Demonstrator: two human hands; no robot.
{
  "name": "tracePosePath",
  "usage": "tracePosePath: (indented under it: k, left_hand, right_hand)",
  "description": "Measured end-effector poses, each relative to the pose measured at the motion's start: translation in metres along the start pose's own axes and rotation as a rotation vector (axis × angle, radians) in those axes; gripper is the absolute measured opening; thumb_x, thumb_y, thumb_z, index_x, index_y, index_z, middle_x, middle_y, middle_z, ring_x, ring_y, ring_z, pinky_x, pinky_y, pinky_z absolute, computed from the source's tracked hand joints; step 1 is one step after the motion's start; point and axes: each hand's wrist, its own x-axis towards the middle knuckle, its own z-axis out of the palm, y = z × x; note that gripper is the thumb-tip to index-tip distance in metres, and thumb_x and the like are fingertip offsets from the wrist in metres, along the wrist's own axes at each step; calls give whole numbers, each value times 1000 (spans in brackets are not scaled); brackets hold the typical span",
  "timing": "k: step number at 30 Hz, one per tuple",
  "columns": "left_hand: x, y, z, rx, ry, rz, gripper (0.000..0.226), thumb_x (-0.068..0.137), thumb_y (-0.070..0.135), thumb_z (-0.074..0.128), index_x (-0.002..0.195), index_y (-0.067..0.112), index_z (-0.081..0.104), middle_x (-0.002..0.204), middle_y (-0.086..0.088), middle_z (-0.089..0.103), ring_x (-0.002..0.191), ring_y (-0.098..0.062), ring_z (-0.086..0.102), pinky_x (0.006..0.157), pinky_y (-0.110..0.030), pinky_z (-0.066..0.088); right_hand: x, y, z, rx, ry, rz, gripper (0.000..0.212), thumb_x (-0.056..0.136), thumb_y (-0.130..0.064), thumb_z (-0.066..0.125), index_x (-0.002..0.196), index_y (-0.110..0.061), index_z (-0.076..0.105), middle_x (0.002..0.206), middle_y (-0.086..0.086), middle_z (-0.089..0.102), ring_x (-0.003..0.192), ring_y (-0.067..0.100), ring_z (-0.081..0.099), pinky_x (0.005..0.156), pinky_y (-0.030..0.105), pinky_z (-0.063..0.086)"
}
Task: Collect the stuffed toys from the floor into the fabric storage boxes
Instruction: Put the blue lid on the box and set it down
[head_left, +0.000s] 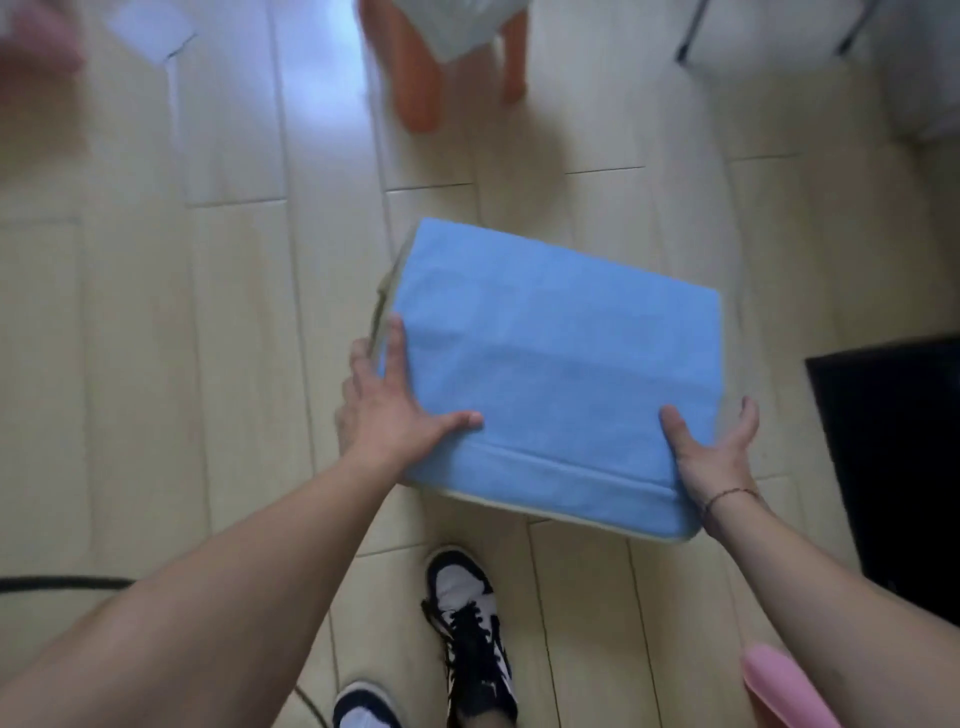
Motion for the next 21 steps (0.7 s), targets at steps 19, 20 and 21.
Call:
tracePosePath:
  k: [19,20,21]
  left_hand:
    - [118,211,10,-297,-44,-188,134,56,36,92,150,41,-3,153,-10,7,137,-29,30,112,-45,34]
    - [128,231,12,-288,-44,-181,134,58,36,91,151,38,-5,155,-11,4,140,-28,28,112,-43,31]
    - [136,249,12,-287,-36,-193,135,59,37,91,152,37,-8,157,-12,0,142,-27,25,112,-42,29]
  right_hand:
    - [72,-44,-36,51,-84,114,113,74,-25,79,147,-39,-6,140,-8,23,124,2,29,106,21,24]
    - [81,-50,-37,68,-69,146,113,74,-24,79,148,-35,-6,145,-7,21,128,4,29,108,22,23]
    - [90,-59,-36,89,-58,171,113,75,-24,79,149,-32,-6,151,-7,17,134,7,26,110,22,22]
